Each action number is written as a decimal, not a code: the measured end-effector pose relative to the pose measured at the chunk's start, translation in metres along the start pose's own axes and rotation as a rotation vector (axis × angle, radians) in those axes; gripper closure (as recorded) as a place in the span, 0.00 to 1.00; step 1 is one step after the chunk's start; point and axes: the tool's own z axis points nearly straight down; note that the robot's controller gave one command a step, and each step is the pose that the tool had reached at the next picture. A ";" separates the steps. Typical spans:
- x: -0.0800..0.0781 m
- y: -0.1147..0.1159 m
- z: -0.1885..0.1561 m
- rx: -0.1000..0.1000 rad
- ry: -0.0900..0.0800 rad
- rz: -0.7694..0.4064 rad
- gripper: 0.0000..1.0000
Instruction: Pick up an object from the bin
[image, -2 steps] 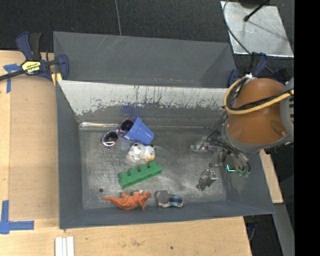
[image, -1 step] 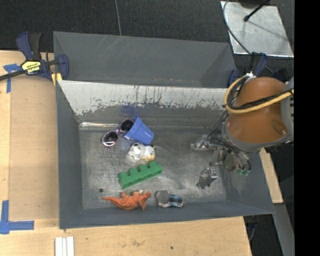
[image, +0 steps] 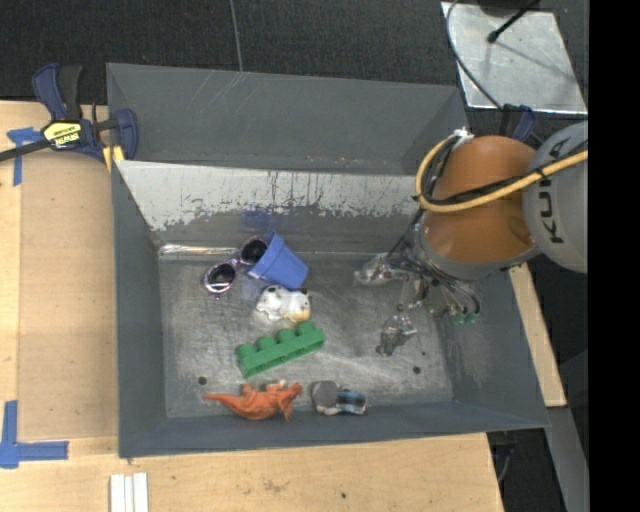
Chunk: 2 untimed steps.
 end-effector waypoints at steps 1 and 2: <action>0.015 0.076 0.003 -0.006 0.010 -0.113 0.00; -0.060 0.068 -0.006 -0.004 0.005 -0.192 0.00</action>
Offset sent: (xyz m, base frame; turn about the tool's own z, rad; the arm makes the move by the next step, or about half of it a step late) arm 0.0624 0.0800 0.0084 -0.2102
